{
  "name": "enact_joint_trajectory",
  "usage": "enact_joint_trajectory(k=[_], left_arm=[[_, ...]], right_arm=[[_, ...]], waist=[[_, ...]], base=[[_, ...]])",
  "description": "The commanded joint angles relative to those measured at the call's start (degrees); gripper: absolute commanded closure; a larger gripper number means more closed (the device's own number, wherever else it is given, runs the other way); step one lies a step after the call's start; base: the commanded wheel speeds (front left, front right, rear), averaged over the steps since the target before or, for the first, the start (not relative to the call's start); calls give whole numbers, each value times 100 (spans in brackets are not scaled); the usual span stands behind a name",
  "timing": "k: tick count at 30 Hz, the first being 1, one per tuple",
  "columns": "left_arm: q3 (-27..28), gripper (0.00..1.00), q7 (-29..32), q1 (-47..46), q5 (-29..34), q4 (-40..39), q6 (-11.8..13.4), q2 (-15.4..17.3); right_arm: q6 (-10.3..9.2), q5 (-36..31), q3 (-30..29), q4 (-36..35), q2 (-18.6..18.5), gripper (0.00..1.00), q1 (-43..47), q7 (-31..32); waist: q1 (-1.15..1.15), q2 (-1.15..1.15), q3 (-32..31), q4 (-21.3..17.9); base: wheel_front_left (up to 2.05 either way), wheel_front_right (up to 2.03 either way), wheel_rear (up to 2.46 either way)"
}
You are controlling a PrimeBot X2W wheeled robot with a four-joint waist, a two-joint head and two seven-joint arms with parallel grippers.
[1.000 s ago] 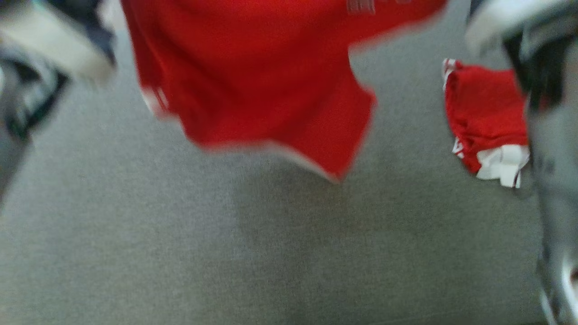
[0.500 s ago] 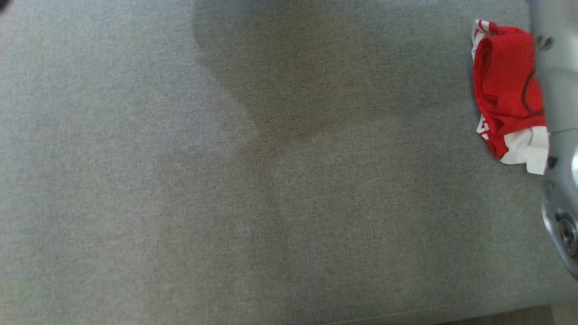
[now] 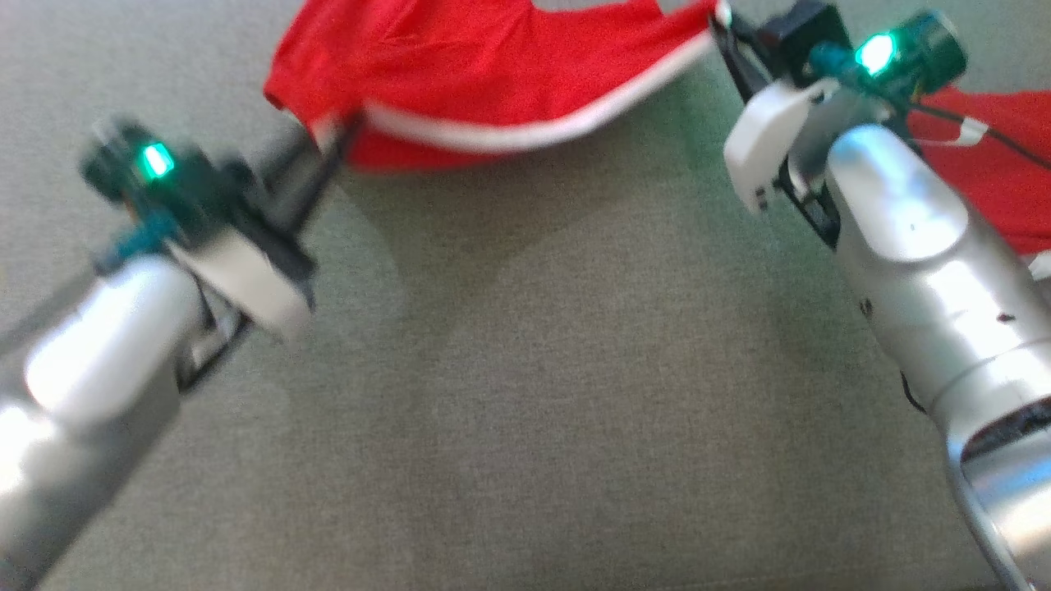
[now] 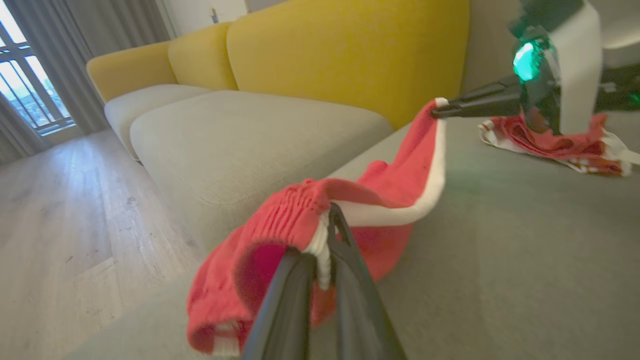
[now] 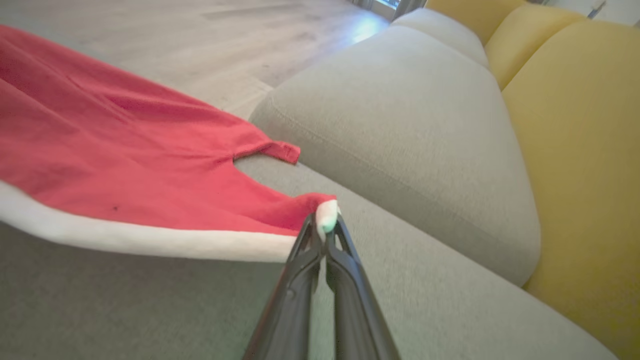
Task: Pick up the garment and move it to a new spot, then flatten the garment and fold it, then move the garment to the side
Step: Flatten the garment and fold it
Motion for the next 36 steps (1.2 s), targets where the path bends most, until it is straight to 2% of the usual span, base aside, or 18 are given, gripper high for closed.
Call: enact_joint_trajectory(k=[1, 4, 5, 6, 11, 16, 24, 30, 33, 36], left_arm=[[104, 100, -27, 65, 84, -229, 11, 295], [-43, 100, -27, 482, 96, -356, 11, 335], [-43, 100, -27, 482, 96, -356, 11, 335], [-84, 100, -27, 606, 80, -395, 11, 346], [-246, 100, -28, 1021, 129, -505, 11, 432], [-301, 100, -28, 1368, 97, -642, 11, 450], [-558, 100, -4, 1931, 29, -971, 28, 477], [-755, 100, 250, 2349, -170, -1639, 115, 518], [-771, 100, 344, 2426, -264, -1953, 188, 495], [-708, 100, 346, 2330, -223, -2069, 286, 466]], right_arm=[[39, 381, 391, -103, -95, 100, 247, 191], [39, 1097, 1109, -340, -343, 100, 630, 651], [39, 1097, 1109, -340, -343, 100, 630, 651], [39, 1378, 1329, -504, -469, 100, 742, 816], [39, 2708, 2307, -1682, -1370, 100, 1195, 1664], [39, 3598, 2807, -2761, -2309, 100, 1527, 2268], [39, 4376, 2910, -3890, -3322, 100, 2274, 2831], [39, 4695, 2716, -4616, -3982, 100, 2849, 3268], [39, 4657, 2410, -4852, -4195, 100, 2967, 3283], [39, 4485, 2057, -4959, -4185, 100, 2947, 3224]], waist=[[1, 0, -257, 73], [1, 0, -480, 74], [1, 0, -480, 74], [1, 0, -550, 64], [1, 0, -861, 25], [1, 0, -1144, 5], [1, 0, -1652, 54], [1, 0, -1812, 94], [1, 0, -1775, 158], [1, 0, -1651, 256]], base=[[0, 0, 0], [0, 0, 0], [0, 0, 0], [0, 0, 0], [0, 0, 0], [0, 0, 0], [0, 0, 0], [0, 0, 0], [0, 0, 0], [0, 0, 0]])
